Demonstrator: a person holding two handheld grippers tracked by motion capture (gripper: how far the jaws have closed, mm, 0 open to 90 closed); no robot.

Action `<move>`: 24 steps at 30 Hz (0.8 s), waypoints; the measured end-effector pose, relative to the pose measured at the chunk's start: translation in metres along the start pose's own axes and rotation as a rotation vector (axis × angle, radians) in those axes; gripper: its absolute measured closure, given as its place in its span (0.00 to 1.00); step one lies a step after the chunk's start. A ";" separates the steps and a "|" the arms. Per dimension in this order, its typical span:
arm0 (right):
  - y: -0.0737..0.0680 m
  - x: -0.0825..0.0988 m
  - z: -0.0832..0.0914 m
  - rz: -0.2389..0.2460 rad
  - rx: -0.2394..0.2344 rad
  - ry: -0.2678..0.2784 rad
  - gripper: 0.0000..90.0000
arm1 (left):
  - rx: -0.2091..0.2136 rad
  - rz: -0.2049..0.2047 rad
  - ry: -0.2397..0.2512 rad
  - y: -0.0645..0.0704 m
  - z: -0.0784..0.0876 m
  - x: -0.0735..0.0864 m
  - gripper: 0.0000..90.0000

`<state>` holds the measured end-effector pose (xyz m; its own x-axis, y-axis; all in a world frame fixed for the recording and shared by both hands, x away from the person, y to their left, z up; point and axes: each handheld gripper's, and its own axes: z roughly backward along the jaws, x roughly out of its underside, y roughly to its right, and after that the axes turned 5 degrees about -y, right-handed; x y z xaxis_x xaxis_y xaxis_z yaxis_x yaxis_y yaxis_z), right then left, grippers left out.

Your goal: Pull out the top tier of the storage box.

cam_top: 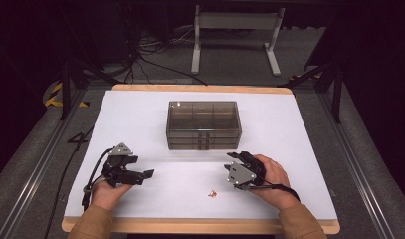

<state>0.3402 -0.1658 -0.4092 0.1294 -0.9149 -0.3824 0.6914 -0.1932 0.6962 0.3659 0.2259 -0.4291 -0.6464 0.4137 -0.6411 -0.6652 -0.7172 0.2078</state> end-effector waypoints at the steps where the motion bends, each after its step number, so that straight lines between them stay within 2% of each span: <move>1: 0.000 -0.001 0.000 0.020 0.015 -0.007 0.65 | 0.001 -0.002 -0.003 0.000 0.000 0.000 0.16; 7: -0.002 -0.006 0.003 0.061 0.091 -0.038 0.66 | -0.001 0.014 0.010 -0.001 0.004 0.003 0.16; 11: -0.002 -0.011 0.006 0.061 0.123 -0.043 0.66 | -0.006 0.029 0.013 -0.003 0.005 0.005 0.16; 17: -0.005 -0.017 0.004 0.085 0.173 -0.078 0.66 | 0.004 0.050 0.022 -0.004 0.009 0.007 0.17; 18: -0.006 -0.019 0.004 0.091 0.202 -0.084 0.65 | 0.006 0.055 0.027 -0.004 0.010 0.008 0.17; 20: -0.006 -0.020 0.004 0.088 0.207 -0.082 0.65 | 0.006 0.060 0.027 -0.004 0.011 0.010 0.17; 24: -0.007 -0.027 0.003 0.107 0.255 -0.089 0.66 | 0.001 0.065 0.032 -0.005 0.014 0.014 0.17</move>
<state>0.3300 -0.1405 -0.4023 0.1216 -0.9602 -0.2514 0.4744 -0.1663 0.8645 0.3554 0.2432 -0.4287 -0.6762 0.3482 -0.6493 -0.6226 -0.7412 0.2509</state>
